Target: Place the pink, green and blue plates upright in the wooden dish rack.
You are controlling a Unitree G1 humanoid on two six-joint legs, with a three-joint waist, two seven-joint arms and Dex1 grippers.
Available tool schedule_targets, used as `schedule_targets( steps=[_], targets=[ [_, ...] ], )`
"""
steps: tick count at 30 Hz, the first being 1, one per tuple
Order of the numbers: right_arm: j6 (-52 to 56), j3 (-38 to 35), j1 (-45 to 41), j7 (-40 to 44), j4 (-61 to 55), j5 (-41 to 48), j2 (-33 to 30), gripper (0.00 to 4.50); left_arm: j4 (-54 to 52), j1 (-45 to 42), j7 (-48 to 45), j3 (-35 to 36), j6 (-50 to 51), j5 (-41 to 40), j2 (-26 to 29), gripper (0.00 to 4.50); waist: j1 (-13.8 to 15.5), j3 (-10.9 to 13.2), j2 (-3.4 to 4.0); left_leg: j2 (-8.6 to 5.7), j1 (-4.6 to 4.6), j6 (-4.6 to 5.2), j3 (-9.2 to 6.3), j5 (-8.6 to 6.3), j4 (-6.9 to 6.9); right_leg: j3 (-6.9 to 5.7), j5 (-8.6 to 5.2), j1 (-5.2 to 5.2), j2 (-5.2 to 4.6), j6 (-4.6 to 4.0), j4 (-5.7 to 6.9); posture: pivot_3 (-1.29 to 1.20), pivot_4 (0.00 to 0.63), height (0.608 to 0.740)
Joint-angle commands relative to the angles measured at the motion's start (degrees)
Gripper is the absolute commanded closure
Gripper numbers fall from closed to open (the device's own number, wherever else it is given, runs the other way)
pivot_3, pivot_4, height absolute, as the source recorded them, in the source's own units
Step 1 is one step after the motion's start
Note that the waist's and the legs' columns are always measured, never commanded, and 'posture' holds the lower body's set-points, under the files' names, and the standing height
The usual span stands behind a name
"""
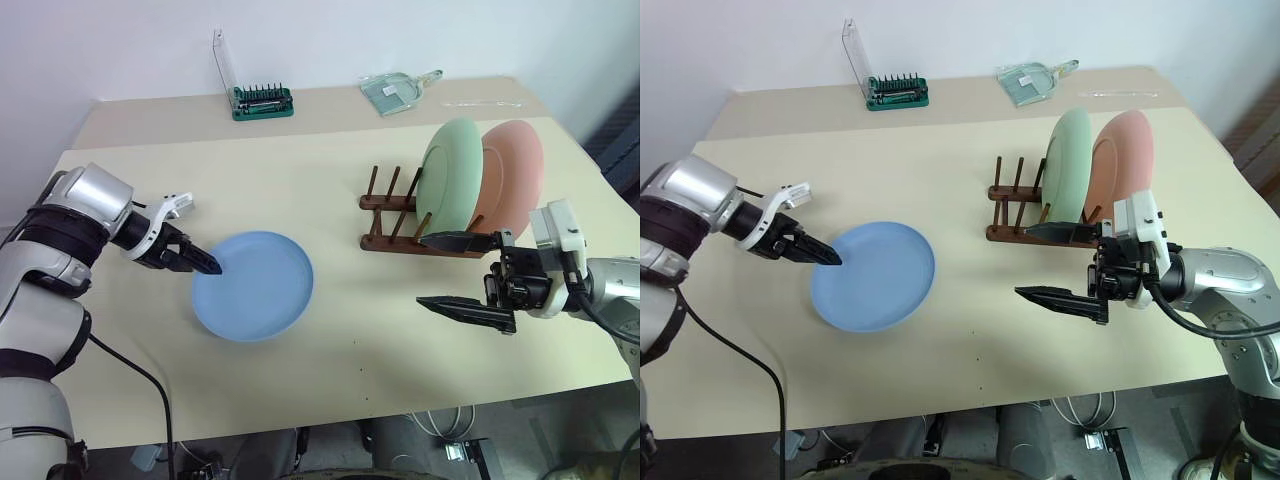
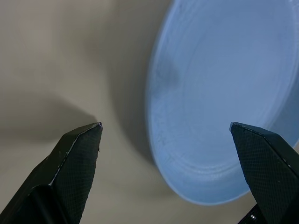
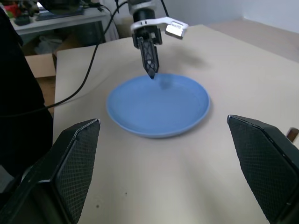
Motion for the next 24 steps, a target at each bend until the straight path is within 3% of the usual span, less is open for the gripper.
schedule_targets(
  steps=[1, 2, 5, 12, 18, 24],
  targets=[
    [0.4, -2.1, -0.8, 0.4, -1.1, 1.4, -1.3, 0.06, -3.0, 0.7, -2.9, -2.9, -2.5, 2.4, 1.9, 0.0, -0.1, 0.0, 0.0, 0.0, -0.01, 0.0, 0.01, 0.0, 0.0, 0.01, 0.0, 0.0, 0.0, 0.0, 0.0, 0.0, 0.15, 0.74],
    [0.5, -2.2, -0.7, 0.5, -1.1, 1.5, -1.4, 0.06, -3.3, 0.9, -3.1, -3.0, -2.7, 2.7, 2.0, 0.0, -0.1, 0.0, 0.01, 0.0, -0.01, 0.0, 0.01, 0.0, 0.0, 0.0, 0.0, -0.01, 0.0, 0.0, 0.0, 0.0, 0.15, 0.74],
    [0.5, -1.9, -1.0, 0.7, -0.7, 1.0, -1.8, 0.0, 0.4, 0.6, -0.1, 0.3, -0.4, 2.3, -1.3, 0.8, -0.1, 0.0, 0.02, 0.0, 0.01, 0.0, 0.01, 0.0, 0.0, 0.01, 0.0, -0.01, 0.0, 0.0, 0.01, 0.0, 0.15, 0.74],
    [0.7, -2.0, -1.2, 0.5, -0.4, 0.9, -2.2, 0.0, -0.2, 0.2, 1.8, 3.5, 2.8, 0.9, -3.4, 4.47, 0.0, 0.0, 0.01, 0.0, 0.0, 0.01, 0.0, 0.0, 0.03, 0.0, 0.0, 0.02, 0.0, 0.0, 0.0, 0.0, 0.15, 0.74],
    [0.5, -2.0, -1.2, 0.3, -0.4, 0.5, -2.2, 0.0, 2.7, -0.9, 4.2, 8.0, 3.7, -0.1, -4.0, 4.47, -0.1, 0.0, 0.02, 0.01, 0.01, 0.0, 0.01, 0.0, 0.02, 0.01, 0.0, -0.01, 0.0, 0.0, 0.02, 0.0, 0.15, 0.74],
    [1.2, -2.3, -1.7, -1.9, -2.5, 2.1, -1.4, 0.0, 8.8, -9.9, 12.3, 22.9, 5.7, -2.3, -4.7, 4.47, 0.1, 0.0, -0.06, 0.0, -0.04, -0.01, -0.03, 0.01, 0.03, -0.03, 0.0, -0.02, 0.01, 0.01, 0.0, 0.0, 0.15, 0.74]
  ],
)
